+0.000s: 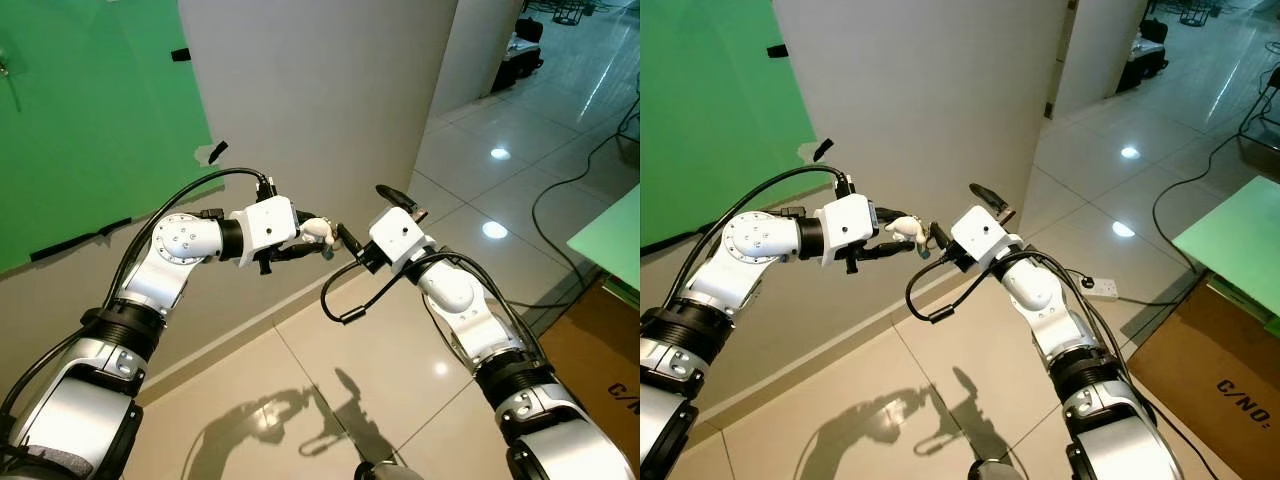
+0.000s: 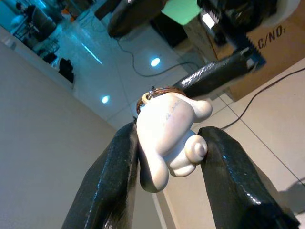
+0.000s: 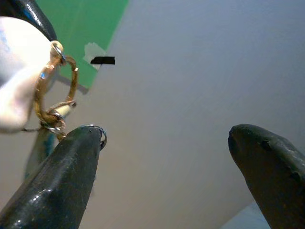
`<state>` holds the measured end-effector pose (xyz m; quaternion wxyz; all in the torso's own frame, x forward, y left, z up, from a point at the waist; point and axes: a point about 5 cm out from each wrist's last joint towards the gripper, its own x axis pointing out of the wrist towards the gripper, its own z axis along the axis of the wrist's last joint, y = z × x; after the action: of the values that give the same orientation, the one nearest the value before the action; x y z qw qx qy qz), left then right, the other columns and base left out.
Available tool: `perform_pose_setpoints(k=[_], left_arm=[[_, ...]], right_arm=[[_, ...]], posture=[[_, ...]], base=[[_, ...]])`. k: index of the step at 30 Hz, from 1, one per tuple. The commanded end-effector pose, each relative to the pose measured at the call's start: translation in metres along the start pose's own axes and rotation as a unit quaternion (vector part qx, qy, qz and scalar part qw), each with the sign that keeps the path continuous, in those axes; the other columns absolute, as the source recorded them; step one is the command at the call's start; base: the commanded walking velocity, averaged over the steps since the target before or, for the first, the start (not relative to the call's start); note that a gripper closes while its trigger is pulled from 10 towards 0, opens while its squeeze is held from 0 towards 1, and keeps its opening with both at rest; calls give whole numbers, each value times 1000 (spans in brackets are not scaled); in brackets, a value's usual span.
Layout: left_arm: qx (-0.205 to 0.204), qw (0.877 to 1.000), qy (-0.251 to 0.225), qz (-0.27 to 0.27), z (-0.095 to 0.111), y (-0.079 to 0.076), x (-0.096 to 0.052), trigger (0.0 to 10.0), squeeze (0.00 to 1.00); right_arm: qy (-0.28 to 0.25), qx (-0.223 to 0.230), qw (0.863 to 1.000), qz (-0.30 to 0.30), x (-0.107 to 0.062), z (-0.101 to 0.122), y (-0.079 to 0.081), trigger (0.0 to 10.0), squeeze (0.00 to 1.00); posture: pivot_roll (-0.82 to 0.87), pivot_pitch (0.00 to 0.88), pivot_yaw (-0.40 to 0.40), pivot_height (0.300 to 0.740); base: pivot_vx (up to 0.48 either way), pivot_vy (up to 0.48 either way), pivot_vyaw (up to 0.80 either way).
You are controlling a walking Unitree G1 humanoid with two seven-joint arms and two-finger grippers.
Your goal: Hang keys on a hook
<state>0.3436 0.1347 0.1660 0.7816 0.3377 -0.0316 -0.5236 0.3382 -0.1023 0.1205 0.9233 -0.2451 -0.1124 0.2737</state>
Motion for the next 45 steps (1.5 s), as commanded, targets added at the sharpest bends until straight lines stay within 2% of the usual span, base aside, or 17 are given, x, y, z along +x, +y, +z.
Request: perform_pose_setpoints(k=[1,3,5,10,16,25,31,35,38,41,43,45], left_arm=[[0,1000,-4,2,2,2,-3,10000,0],[0,1000,-4,0,2,1,-3,10000,0],[0,1000,-4,-1,2,0,-3,10000,0],[-1,1000,-4,-4,3,-2,-3,10000,0],[-1,1000,-3,-5,3,-3,-3,10000,0],[-2,1000,1,2,3,0,-6,10000,0],[-4,1000,0,1,4,0,-4,10000,0],[-4,1000,0,1,3,0,-4,10000,0],[-4,1000,2,2,3,1,-5,10000,0],[-4,1000,3,1,3,1,-5,10000,0],[-5,1000,3,1,3,1,-4,10000,0],[-5,1000,2,0,3,1,-4,10000,0]], right_arm=[[-17,17,1000,-15,3,4,-5,10000,0],[-25,44,999,-18,3,6,-3,10000,0],[-25,47,998,-19,4,6,-2,10000,0],[-16,43,999,-21,5,3,-1,10000,0],[6,30,999,-18,-3,-7,-8,10000,0],[0,19,998,55,-14,-9,-9,10000,0],[-18,35,996,84,-11,-2,4,10000,0],[6,17,997,75,-16,-9,-2,10000,0],[64,-4,997,30,-20,-26,-18,10000,0],[76,1,996,37,-22,-30,-18,10000,0],[92,39,989,111,-28,-37,-1,10000,0],[89,74,982,148,-31,-37,8,10000,0]], posture=[[-84,0,23,740],[-84,0,21,740],[-85,0,21,740],[-83,0,20,740],[-78,0,17,740],[-88,0,22,740],[-88,0,23,740],[-85,0,22,740],[-87,0,24,740],[-87,0,24,740],[-89,0,29,740],[-89,0,29,740]], base=[[0,0,0],[0,0,0],[0,0,0],[0,0,0],[0,0,0],[0,0,0],[0,0,0],[0,0,0],[0,0,0],[0,0,0],[0,0,0],[0,0,0]])
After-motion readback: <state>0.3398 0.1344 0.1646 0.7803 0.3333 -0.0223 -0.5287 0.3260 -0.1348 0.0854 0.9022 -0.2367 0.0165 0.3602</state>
